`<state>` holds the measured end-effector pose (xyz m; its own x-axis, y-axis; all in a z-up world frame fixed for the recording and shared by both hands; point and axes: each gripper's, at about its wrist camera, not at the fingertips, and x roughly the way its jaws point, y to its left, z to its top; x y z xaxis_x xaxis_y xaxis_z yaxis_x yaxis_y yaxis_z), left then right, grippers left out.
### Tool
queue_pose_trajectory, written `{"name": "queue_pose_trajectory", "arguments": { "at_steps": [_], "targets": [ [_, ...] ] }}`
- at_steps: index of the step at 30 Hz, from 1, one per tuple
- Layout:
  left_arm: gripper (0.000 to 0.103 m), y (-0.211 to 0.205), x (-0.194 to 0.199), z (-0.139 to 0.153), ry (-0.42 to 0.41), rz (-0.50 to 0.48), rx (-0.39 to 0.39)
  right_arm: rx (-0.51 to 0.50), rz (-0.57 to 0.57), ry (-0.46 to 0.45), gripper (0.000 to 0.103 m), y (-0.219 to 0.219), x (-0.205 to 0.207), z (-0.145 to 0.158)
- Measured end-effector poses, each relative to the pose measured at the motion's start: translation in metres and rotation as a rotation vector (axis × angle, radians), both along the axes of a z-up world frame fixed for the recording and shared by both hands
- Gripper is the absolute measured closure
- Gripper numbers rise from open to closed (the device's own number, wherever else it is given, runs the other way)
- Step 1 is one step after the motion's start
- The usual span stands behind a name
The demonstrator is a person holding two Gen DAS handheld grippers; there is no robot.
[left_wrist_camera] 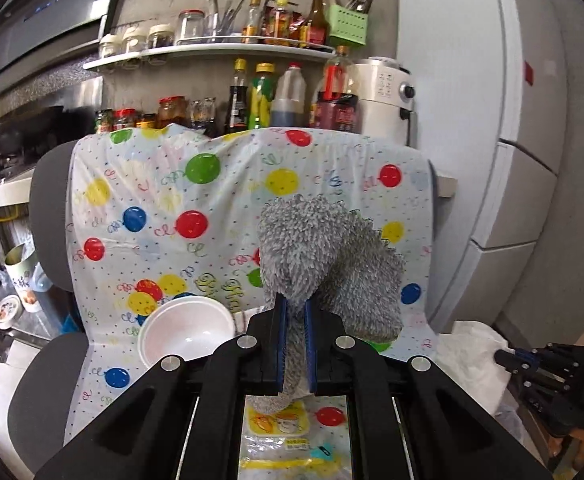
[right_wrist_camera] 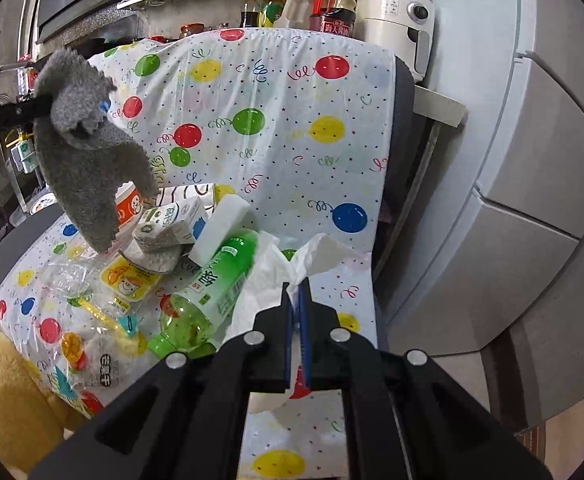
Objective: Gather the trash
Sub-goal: 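Carry the sock and tissue to the trash bin and release both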
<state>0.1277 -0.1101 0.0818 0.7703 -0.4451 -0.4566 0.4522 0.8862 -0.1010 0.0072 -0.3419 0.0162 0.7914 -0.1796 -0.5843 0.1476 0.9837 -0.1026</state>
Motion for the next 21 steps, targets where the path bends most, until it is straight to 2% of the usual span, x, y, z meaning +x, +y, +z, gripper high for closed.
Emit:
{"name": "queue_pose_trajectory", "arguments": {
  "at_steps": [5, 10, 17, 21],
  "targets": [
    [0.095, -0.011, -0.026, 0.013, 0.006, -0.066, -0.04, -0.011, -0.026, -0.011, 0.099, -0.008, -0.019, 0.008],
    [0.095, -0.039, -0.063, 0.01, 0.01, -0.151, -0.083, -0.026, -0.073, -0.034, 0.099, -0.027, -0.054, 0.014],
    [0.095, -0.098, -0.112, -0.026, 0.089, -0.227, -0.165, -0.05, -0.161, -0.027, 0.099, -0.065, -0.108, 0.001],
    [0.095, -0.151, -0.142, -0.047, 0.177, -0.366, -0.182, -0.052, -0.246, -0.024, 0.099, -0.093, -0.149, -0.01]
  ]
}}
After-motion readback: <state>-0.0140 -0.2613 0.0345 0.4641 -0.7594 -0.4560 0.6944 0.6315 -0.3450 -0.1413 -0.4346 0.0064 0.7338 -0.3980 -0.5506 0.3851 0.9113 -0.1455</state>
